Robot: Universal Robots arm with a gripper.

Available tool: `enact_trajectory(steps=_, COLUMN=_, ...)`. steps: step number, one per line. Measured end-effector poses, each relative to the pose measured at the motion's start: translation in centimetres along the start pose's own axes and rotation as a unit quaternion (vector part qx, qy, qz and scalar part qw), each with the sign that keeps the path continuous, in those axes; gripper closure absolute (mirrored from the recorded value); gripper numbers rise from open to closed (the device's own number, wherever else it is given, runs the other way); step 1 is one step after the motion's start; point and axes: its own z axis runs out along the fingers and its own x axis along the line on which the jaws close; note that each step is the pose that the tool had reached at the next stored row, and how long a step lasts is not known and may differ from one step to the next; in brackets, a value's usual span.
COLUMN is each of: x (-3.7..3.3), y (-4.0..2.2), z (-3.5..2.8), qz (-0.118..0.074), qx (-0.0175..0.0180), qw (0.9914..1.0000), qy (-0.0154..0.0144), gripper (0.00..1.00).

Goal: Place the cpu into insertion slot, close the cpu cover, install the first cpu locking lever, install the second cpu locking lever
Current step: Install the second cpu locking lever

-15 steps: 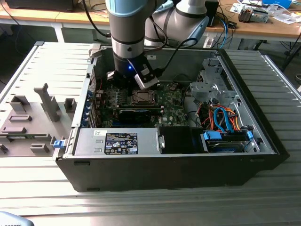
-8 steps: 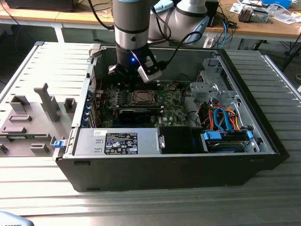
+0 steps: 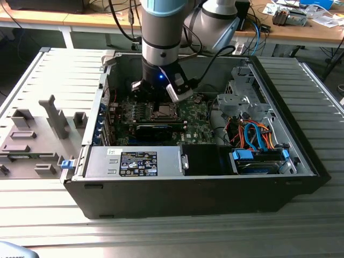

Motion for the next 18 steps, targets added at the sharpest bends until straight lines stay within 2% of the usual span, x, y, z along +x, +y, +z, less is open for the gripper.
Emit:
enact_trajectory(steps=3, x=0.27, y=-0.06, z=0.6, qz=0.0, qx=0.0, qw=1.0, qy=0.0, gripper=0.89)
enact_trajectory(steps=9, x=1.57, y=-0.12, z=1.88, qz=0.0, qx=0.0, qw=1.0, qy=0.0, gripper=0.89)
enact_trajectory(steps=14, x=1.85, y=-0.23, z=2.84, qz=0.0, qx=0.0, qw=1.0, qy=0.0, gripper=0.89)
enact_trajectory(steps=16, x=2.01, y=-0.33, z=3.62, qz=0.0, qx=0.0, qw=1.0, qy=0.0, gripper=0.89)
enact_trajectory(steps=18, x=2.04, y=-0.39, z=4.0, qz=0.0, qx=-0.0003, qw=1.0, qy=0.0, gripper=0.89)
